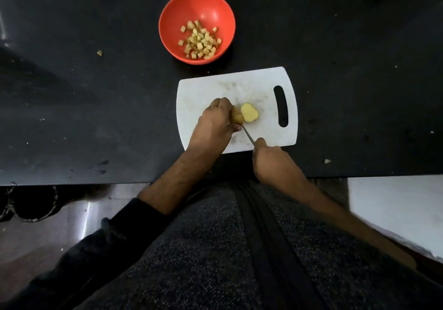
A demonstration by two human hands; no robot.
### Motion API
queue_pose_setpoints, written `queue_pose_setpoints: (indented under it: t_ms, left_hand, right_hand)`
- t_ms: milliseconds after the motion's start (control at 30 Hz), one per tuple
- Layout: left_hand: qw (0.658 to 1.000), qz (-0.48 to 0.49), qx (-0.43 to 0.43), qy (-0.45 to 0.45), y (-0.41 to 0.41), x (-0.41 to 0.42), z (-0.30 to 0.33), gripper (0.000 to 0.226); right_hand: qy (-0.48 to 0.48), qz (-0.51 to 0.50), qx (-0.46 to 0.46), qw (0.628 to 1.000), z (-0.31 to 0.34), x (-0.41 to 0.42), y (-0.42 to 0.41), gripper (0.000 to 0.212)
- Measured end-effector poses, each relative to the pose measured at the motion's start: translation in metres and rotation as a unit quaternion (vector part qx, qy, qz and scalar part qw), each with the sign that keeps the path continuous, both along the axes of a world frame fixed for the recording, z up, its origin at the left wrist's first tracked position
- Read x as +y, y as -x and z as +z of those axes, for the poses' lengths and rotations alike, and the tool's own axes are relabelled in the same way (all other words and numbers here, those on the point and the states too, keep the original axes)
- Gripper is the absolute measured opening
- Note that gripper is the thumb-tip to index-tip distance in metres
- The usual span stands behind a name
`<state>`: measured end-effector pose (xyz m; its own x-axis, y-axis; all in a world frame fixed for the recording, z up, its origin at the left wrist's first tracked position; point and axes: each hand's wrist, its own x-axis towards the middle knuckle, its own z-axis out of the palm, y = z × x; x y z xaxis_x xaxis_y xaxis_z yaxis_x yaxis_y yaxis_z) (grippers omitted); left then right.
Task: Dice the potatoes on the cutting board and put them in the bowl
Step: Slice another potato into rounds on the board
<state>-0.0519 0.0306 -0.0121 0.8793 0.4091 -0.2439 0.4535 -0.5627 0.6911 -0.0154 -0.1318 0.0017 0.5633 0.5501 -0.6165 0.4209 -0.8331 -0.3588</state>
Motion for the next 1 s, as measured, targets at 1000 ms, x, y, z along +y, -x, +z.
queue_pose_setpoints:
  t_ms: [1000]
  left_hand:
    - [0.998, -0.027, 0.001, -0.059, -0.004, -0.003, 0.006, 0.016]
  right_hand:
    - [-0.054, 0.025, -0.075, 0.995, 0.026, 0.025, -0.013, 0.024]
